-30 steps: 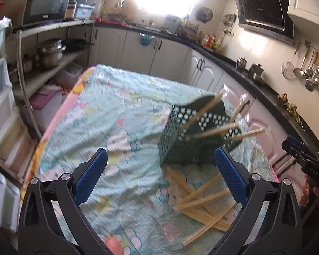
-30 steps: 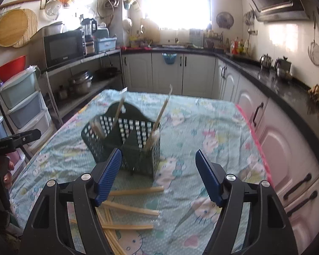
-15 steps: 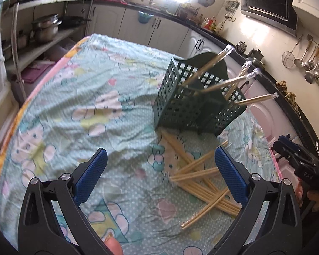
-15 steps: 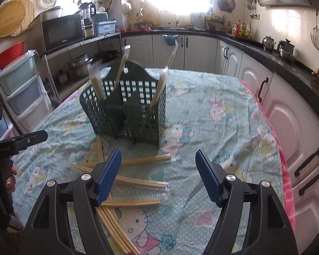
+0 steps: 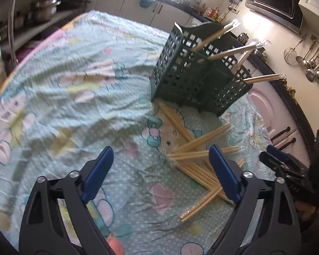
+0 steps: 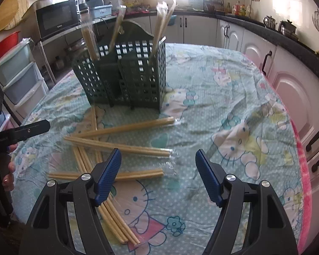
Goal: Organize utensils
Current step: 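Move the left tool back to the chopstick pile while the right tool follows, then close the left tool on a wrapped chopstick while the right tool grasps another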
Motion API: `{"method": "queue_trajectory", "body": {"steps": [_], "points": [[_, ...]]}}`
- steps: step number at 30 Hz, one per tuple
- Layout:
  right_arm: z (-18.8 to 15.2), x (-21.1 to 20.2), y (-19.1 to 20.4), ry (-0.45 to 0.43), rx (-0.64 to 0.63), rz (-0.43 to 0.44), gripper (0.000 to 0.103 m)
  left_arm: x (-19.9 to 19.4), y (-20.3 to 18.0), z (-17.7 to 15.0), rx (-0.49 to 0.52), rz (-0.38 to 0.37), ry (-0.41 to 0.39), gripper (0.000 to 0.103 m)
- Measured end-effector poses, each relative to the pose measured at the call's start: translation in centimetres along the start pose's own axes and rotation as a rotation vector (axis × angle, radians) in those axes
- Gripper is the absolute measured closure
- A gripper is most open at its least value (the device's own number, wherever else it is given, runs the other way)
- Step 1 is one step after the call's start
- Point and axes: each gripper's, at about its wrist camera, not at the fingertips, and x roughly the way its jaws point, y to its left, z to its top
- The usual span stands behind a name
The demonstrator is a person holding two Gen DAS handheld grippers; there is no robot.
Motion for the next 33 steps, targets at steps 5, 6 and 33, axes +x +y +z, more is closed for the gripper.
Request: {"method": "queue_trajectory", "body": {"steps": [5, 6, 33], "points": [[-0.8, 1.3, -0.2, 0.031, 0.007, 0.003, 0.034, 1.1, 0.1, -0.6, -0.027, -0.042, 0.042, 0.037], [-0.9, 1.5, -0.3, 0.034, 0.01, 0.004, 0.034, 1.2, 0.2, -0.7, -0.034, -0.052, 0.049, 0.038], [-1.3, 4.9, -2.3, 0.121, 0.14, 0.077, 0.056, 4.0, 1.4, -1.2, -0.18, -0.171, 0.116, 0.093]]}}
